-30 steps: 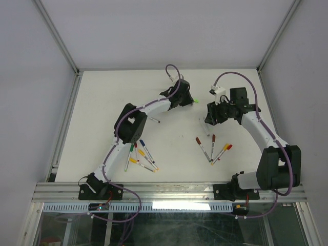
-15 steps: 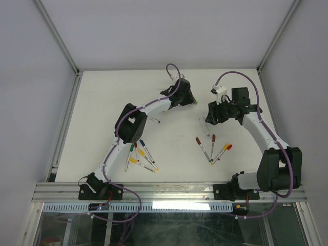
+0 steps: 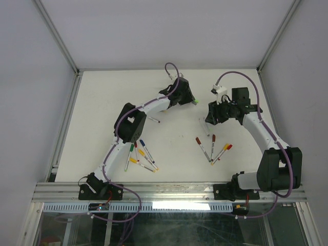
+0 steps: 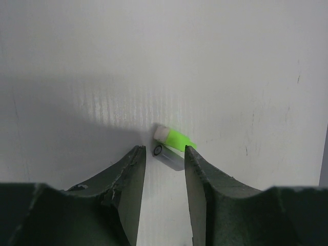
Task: Open the pen caps
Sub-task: Place the pen cap at the center of the board, then pick up the pen from the center of the board.
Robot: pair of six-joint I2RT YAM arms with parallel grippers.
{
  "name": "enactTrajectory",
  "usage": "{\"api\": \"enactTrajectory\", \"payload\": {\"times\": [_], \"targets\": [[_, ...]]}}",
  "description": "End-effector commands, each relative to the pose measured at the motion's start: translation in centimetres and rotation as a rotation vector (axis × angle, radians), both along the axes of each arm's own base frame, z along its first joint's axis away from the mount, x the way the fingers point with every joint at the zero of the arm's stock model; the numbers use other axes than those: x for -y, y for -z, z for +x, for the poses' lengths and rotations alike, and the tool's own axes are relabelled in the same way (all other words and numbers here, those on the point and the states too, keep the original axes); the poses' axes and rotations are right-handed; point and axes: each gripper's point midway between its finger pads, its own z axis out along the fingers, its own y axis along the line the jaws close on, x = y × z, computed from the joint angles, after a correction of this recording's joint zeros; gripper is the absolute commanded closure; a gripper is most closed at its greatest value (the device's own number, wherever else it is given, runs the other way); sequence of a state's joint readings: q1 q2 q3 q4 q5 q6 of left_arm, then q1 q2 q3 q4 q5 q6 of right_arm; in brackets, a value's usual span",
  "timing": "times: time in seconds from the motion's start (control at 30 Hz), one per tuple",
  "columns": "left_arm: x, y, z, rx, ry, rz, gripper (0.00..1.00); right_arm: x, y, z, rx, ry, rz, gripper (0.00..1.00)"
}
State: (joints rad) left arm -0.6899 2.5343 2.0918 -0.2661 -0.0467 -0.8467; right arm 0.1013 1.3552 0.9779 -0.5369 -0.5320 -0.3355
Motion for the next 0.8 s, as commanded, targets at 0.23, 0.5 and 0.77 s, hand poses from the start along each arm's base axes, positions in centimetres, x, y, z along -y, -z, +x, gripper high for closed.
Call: {"api": "enactTrajectory", "payload": {"times": [0.23,0.5,0.77], "targets": [[-2.3,-12.7,-0.6,0.304,0.037,-0.06,0.62,-0.6,-2.3,0.1,0.079,-0.044,0.048,0.48],[-7.7,-15.9,-6.3,0.522,0.085,-0.046,0.6,-2.4,-3.5,-2.0,0.093,-0.185,0.133,0.48],[-13.7,-17.6,-14.0,0.638,0.112,-0.091,0.39,-3.3,-4.2,-5.4,0.086,-0.317,0.154,0.49]]}}
